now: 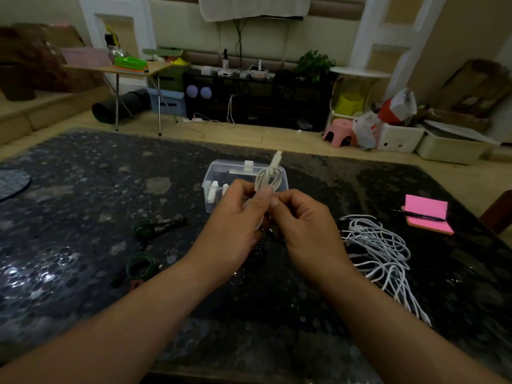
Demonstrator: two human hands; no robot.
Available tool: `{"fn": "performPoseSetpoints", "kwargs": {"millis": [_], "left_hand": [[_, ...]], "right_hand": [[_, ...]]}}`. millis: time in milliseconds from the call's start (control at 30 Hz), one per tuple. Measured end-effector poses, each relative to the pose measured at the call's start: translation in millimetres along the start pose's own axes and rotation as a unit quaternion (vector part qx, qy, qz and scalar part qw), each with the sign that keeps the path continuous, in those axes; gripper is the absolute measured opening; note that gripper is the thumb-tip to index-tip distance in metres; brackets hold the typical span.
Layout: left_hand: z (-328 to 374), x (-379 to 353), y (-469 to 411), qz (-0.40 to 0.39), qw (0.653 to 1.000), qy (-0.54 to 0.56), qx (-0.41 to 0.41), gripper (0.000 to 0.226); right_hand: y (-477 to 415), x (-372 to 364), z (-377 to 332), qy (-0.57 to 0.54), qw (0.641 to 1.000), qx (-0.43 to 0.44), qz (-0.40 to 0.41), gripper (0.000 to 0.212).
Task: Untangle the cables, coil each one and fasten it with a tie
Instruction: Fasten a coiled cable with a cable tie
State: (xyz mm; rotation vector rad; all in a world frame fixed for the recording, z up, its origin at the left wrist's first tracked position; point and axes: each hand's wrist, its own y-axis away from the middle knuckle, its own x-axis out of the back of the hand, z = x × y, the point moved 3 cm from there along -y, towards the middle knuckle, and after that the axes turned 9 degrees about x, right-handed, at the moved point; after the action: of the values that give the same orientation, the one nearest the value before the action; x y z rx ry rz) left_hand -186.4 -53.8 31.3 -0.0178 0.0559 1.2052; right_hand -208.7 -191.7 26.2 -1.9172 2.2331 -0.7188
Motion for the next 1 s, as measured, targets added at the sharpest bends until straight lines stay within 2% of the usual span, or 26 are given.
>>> {"fn": "performPoseSetpoints", "kwargs": {"millis": [167, 400, 567, 767, 900, 1000], "left_hand": [[-1.3, 11.8, -7.9, -0.003, 1.0, 0.011, 0.024, 0.031], [0.9, 16.0, -12.0, -0.107, 0.991, 0.049, 0.066, 0.028], [-7.8, 16.7, -15.6, -0.1, 0.987, 0.084, 0.088, 0.028], [-4.2, 7.0, -11.5, -0.18, 0.962, 0.164, 0.126, 0.026], [-4.7, 6.6, -10.3, -0.184, 0.967, 0.138, 0.106, 0.026], [-6.5, 5.4, -11.0, -0.167, 0.975, 0.107, 0.103, 0.024]], "right_hand": [[-0.4, 2.3, -9.0, 0.048, 0.998, 0.017, -0.035, 0.018], [-0.7, 8.3, -10.4, 0.106, 0.994, 0.01, -0.039, 0.016], [-4.2, 15.3, -12.3, 0.105, 0.993, 0.015, -0.06, 0.016], [-6.7, 17.4, -5.0, 0.029, 0.997, -0.028, -0.07, 0.014], [-5.1, 15.9, 1.7, -0.076, 0.991, -0.085, -0.065, 0.016], [-3.0, 13.7, 4.7, -0.095, 0.989, -0.093, -0.072, 0.017]]}}
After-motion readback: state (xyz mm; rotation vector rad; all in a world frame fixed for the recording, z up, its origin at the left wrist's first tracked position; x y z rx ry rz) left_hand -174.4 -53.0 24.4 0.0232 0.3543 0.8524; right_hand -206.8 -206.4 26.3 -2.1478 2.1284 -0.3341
